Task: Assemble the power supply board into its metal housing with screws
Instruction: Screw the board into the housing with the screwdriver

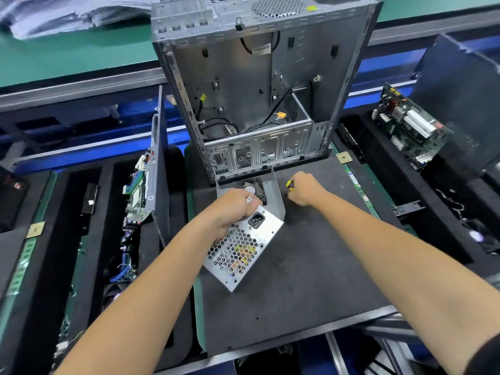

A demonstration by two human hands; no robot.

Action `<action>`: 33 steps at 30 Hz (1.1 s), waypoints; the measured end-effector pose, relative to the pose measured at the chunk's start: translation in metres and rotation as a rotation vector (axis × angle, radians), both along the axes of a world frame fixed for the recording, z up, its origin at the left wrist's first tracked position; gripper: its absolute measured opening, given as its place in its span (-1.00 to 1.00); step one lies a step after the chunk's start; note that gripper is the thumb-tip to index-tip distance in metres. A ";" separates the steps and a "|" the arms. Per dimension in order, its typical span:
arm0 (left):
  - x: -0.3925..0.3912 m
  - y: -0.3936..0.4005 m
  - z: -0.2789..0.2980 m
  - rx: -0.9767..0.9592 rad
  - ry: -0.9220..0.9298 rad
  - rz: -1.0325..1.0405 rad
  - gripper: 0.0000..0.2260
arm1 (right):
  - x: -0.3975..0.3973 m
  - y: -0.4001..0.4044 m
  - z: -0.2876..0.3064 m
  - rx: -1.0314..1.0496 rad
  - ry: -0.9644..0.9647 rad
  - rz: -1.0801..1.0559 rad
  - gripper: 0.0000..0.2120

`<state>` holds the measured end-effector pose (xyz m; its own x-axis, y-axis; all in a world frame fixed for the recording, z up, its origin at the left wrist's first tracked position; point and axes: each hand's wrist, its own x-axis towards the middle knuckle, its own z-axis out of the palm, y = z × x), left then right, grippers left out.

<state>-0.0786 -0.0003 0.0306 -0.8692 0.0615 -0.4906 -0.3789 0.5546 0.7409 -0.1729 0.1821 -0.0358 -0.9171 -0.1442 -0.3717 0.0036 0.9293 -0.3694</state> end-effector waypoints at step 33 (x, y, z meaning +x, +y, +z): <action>-0.006 -0.006 -0.012 0.010 -0.006 0.015 -0.78 | -0.034 0.002 -0.018 0.096 0.092 -0.078 -0.85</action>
<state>-0.0850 -0.0066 0.0189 -0.8672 0.0539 -0.4950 -0.3912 0.5413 0.7443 -0.2066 0.1842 -0.0539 -0.9550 -0.0387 -0.2940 0.0476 0.9585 -0.2810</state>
